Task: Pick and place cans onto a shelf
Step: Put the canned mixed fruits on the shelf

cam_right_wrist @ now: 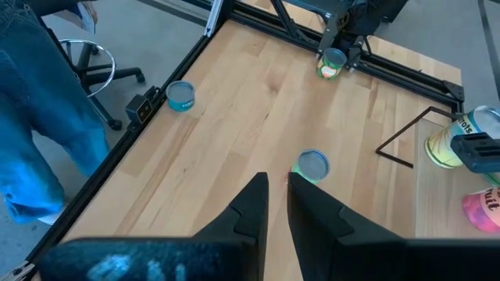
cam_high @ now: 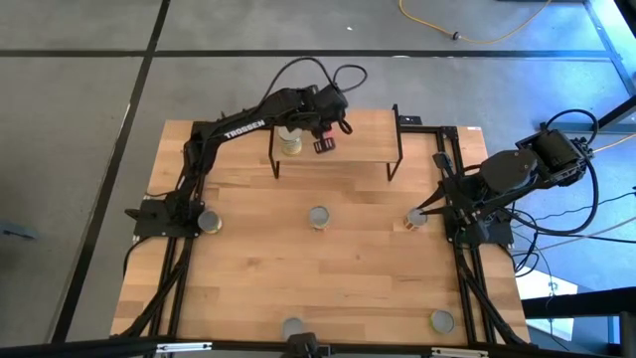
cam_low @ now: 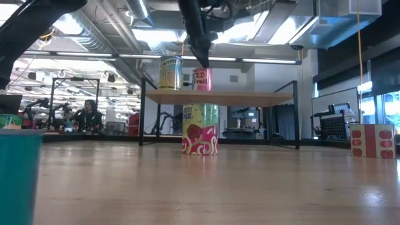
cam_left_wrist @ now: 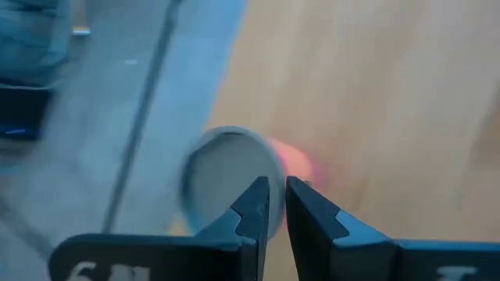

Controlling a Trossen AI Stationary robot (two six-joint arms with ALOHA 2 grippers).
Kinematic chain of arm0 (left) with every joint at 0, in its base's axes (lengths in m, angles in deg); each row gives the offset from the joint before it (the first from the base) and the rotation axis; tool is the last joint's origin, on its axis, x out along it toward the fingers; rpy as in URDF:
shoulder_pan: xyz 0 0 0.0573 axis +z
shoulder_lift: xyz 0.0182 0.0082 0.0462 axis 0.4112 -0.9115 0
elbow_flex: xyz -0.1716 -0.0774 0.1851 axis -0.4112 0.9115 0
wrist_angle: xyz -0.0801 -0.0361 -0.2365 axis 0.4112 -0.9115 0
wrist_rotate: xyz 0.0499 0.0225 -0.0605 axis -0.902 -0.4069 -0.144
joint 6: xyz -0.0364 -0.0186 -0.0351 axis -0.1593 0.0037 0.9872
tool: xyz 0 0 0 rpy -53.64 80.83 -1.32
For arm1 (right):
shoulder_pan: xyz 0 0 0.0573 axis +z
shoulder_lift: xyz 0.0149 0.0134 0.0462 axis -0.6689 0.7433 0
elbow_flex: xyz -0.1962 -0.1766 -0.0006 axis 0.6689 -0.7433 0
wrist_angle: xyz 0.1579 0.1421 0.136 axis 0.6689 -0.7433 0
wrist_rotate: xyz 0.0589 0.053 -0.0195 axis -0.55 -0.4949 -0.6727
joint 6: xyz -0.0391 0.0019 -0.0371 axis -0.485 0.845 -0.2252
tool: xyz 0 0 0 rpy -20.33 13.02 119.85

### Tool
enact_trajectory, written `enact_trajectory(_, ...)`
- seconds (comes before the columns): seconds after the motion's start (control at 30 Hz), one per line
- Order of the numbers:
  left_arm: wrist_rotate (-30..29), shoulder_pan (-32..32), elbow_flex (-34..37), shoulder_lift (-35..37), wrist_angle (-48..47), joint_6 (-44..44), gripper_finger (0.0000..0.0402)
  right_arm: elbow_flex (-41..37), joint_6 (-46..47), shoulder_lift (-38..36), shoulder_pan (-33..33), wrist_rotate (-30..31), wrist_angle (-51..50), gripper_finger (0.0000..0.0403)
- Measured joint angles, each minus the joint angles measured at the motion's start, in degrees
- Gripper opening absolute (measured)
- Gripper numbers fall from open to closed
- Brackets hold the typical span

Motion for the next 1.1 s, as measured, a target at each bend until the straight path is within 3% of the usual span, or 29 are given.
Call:
enact_trajectory(0.13, -5.57, -1.26, -2.32, 0.10, -0.97, -0.46, 0.0039, 0.00, 0.00, 0.00, 0.00, 0.60, 0.01, 0.0053)
enact_trajectory(0.33, -3.26, -3.27, -5.04, 0.83, 0.97, -3.38, 0.0037, 0.00, 1.38, 0.00, 0.00, 4.42, 0.04, 0.0053)
enact_trajectory(0.53, -4.62, -4.75, -5.31, 4.86, 1.46, -4.89, 0.0039, 0.00, 3.20, 0.34, -0.33, 13.34, 2.25, 0.0053)
enact_trajectory(0.77, -3.61, -6.11, -5.40, 10.70, 0.03, -1.97, 0.0017, 0.00, 10.04, 2.59, -5.35, 20.63, 3.59, 0.0053)
enact_trajectory(0.9, -1.35, -7.21, -5.40, 13.69, -4.41, -0.06, 0.0003, -0.02, 8.50, 5.92, -9.99, 19.83, 5.84, 0.0053)
enact_trajectory(1.1, 10.32, -8.27, -5.40, 17.34, -12.84, 6.11, 0.0001, -0.01, 3.23, 12.27, -18.01, 12.01, 16.51, 0.0053)
